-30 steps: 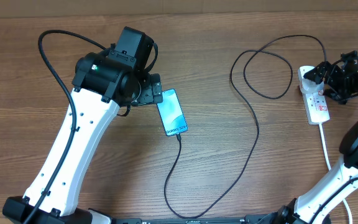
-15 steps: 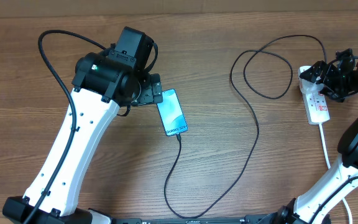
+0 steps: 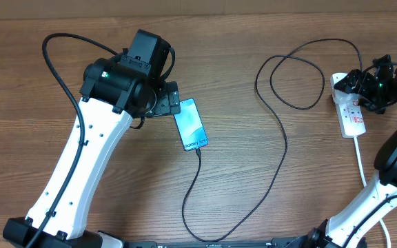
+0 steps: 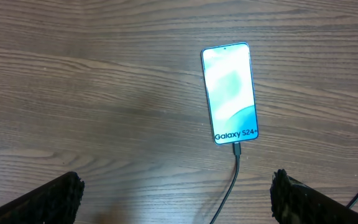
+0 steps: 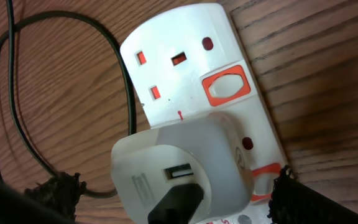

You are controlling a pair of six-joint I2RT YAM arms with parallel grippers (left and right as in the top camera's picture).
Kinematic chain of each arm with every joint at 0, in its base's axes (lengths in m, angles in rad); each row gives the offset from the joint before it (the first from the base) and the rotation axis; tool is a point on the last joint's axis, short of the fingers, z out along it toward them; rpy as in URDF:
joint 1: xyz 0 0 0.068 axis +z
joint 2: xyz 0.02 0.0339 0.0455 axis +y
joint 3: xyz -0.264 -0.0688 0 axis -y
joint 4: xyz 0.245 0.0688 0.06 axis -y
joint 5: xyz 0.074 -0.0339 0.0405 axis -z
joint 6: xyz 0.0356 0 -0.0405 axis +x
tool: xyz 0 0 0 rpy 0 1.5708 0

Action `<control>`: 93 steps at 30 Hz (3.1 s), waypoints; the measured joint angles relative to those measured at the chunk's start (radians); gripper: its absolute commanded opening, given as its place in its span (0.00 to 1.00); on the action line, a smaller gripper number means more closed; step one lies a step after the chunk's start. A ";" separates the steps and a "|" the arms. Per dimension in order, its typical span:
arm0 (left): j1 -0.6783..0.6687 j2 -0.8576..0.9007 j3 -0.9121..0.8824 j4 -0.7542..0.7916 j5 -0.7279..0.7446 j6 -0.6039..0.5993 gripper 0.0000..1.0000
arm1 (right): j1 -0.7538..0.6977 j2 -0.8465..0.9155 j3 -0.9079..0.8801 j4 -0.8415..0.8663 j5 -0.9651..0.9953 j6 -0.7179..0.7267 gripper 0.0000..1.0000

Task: Plug charger to phone and switch on socket

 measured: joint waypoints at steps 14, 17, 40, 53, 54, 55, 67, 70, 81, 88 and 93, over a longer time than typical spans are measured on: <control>0.000 0.000 0.000 0.000 0.000 0.000 1.00 | 0.005 0.000 0.000 -0.004 -0.034 -0.011 1.00; 0.000 0.000 0.000 0.000 0.000 0.000 1.00 | 0.005 0.000 0.000 0.001 -0.024 -0.017 1.00; 0.000 0.000 0.000 0.000 0.000 0.000 1.00 | 0.027 0.000 -0.023 0.048 0.001 -0.026 1.00; 0.000 0.000 0.000 0.000 0.000 0.000 1.00 | 0.028 0.000 -0.023 0.051 0.003 -0.024 1.00; 0.000 0.000 0.000 0.000 0.000 0.000 1.00 | 0.028 0.000 -0.023 0.052 0.004 -0.025 1.00; 0.000 0.000 0.000 0.000 0.000 0.000 1.00 | 0.028 0.000 -0.023 0.052 0.004 -0.024 1.00; 0.000 0.000 0.000 0.000 0.000 0.000 1.00 | 0.008 0.002 -0.011 0.017 0.020 -0.022 1.00; 0.000 0.000 0.000 0.000 0.000 0.000 1.00 | 0.008 0.002 -0.011 0.018 0.020 -0.021 1.00; 0.000 0.000 0.000 0.000 0.000 0.000 1.00 | 0.009 0.002 -0.011 -0.011 0.015 -0.022 1.00; 0.000 0.000 0.000 0.000 0.000 0.000 1.00 | 0.012 0.002 -0.011 -0.008 0.016 -0.021 1.00; 0.000 0.000 0.000 0.000 0.000 0.000 1.00 | 0.015 0.002 -0.011 -0.008 0.022 -0.021 1.00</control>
